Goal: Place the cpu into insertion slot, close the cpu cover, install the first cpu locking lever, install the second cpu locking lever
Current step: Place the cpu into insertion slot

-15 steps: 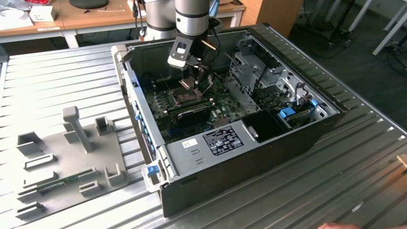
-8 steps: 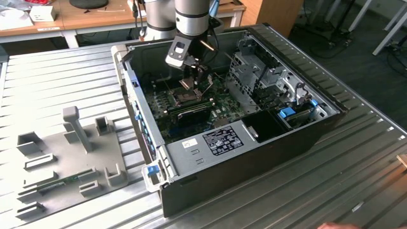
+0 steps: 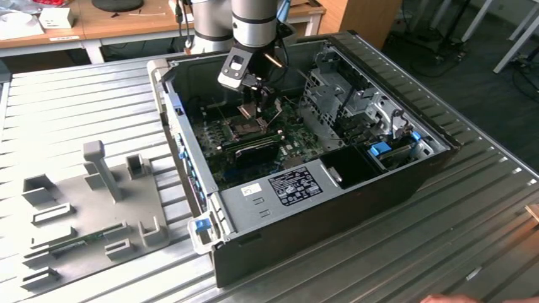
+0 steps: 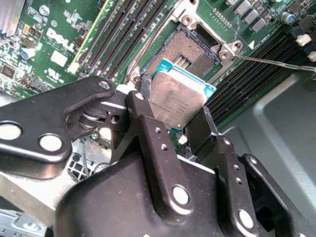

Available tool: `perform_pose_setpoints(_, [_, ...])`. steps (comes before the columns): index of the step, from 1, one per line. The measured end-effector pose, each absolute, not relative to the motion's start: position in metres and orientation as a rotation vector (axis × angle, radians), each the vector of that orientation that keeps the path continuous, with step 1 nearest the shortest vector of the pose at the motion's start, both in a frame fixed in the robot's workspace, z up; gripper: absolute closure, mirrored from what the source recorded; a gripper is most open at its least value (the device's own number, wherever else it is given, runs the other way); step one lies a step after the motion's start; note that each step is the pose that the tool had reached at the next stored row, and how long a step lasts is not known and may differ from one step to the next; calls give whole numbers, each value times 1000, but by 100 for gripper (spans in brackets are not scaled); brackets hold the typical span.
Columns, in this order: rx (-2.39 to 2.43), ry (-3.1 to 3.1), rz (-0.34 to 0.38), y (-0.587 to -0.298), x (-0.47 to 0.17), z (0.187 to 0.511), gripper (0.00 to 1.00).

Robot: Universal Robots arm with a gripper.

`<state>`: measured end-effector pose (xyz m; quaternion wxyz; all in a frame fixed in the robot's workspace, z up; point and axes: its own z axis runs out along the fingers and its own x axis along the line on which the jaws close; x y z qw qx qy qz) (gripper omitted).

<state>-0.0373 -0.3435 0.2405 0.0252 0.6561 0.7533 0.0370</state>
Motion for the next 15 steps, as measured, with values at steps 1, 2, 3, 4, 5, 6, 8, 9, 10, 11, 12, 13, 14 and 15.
perform_pose_setpoints(1, [2029,2329,115,-343,-37,240,46])
perform_pose_setpoints(2, [2029,2329,115,-343,-37,240,46])
perform_pose_setpoints(3, [2033,2326,114,-343,-37,240,46])
perform_pose_setpoints(4, [2043,2317,114,-343,-37,240,46])
perform_pose_setpoints(5, [2053,2307,114,-343,-37,240,46])
perform_pose_setpoints(6, [2065,2296,113,-343,-37,240,46])
perform_pose_setpoints(8, [2088,2274,112,-343,-37,240,46])
perform_pose_setpoints(9, [2095,2267,112,-344,-37,240,46])
perform_pose_setpoints(10, [2099,2264,112,-344,-38,240,46])
perform_pose_setpoints(11, [2099,2264,112,-344,-38,240,46])
perform_pose_setpoints(12, [2099,2263,112,-343,-38,240,46])
perform_pose_setpoints(13, [2099,2263,112,-343,-39,240,46])
perform_pose_setpoints(14, [2099,2263,112,-343,-40,240,46])
perform_pose_setpoints(15, [2099,2264,112,-343,-41,240,46])
